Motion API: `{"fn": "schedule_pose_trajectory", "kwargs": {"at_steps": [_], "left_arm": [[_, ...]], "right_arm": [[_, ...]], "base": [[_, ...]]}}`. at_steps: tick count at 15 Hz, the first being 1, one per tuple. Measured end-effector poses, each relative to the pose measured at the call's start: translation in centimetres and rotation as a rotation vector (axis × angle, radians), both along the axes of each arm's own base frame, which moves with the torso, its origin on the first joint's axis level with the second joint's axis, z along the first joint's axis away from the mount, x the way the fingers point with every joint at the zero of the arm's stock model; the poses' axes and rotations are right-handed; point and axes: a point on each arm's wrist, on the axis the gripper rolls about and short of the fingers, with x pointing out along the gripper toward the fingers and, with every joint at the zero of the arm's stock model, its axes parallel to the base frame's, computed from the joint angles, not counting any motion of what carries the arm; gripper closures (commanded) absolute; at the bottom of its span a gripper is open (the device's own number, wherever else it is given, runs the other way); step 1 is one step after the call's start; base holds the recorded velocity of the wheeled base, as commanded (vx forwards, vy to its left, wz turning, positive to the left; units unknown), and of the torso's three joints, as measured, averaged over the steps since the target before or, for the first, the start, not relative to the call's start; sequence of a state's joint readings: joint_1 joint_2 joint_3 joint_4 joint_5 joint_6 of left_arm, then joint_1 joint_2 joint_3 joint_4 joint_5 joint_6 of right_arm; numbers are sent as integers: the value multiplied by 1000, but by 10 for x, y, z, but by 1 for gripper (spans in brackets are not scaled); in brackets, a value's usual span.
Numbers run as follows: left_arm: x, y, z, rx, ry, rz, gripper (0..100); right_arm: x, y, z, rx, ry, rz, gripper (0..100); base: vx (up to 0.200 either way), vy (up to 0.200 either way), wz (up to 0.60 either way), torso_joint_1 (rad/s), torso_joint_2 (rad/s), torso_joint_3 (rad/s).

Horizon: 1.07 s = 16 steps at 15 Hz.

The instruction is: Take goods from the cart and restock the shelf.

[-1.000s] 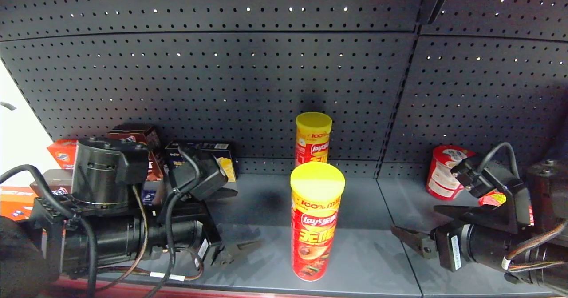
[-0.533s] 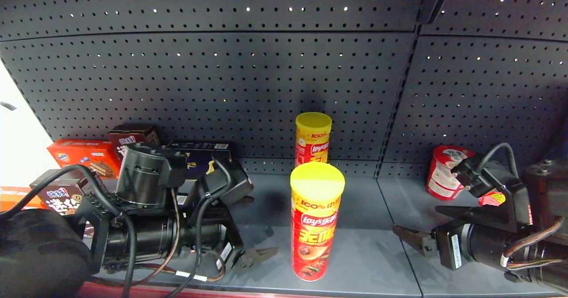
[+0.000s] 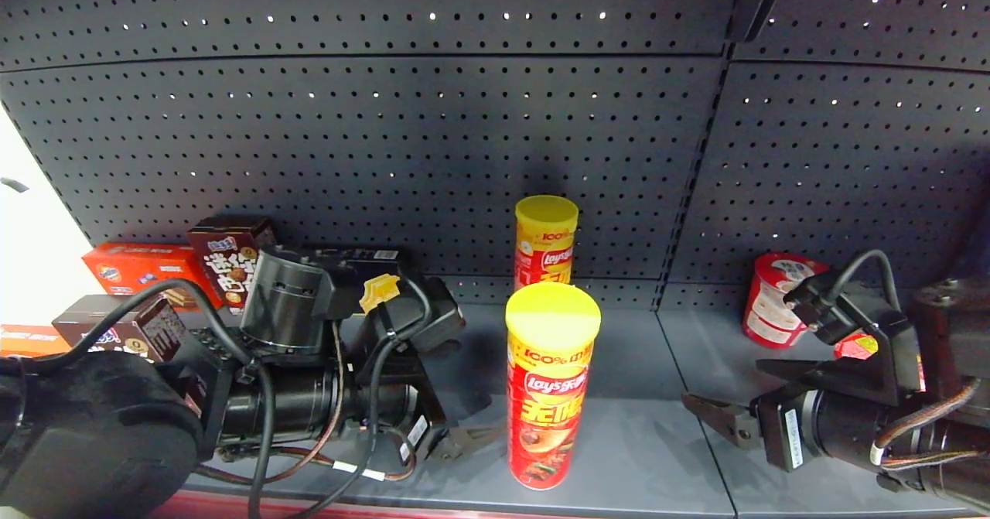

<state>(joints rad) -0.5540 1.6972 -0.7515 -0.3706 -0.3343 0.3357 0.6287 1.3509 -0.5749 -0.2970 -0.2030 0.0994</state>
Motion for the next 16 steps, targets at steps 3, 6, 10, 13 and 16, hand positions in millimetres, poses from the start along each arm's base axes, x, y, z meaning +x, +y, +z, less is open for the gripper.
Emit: {"fn": "schedule_pose_trajectory", "kwargs": {"at_steps": [3,6,10,13,16], "left_arm": [[2,-4,-1,1,1,-6,0],[3,-7,-2,6,3,-9,0],[5,-11,-2,5,1,-16,0],[6,-11,-3,6,4,-8,0],[6,-8,-3,7,5,0,0]], "right_arm": [[0,0,0,-1,2,0,0],[1,0,-1,-1,3,0,0],[0,0,-1,-3,5,0,0],[0,0,-1,-2,5,-1,0],[1,-1,-1,-3,5,-7,0]], "base": [[0,0,0,0,0,0],[0,0,0,0,0,0],[0,0,0,0,0,0],[0,0,0,0,0,0],[0,0,0,0,0,0]]}}
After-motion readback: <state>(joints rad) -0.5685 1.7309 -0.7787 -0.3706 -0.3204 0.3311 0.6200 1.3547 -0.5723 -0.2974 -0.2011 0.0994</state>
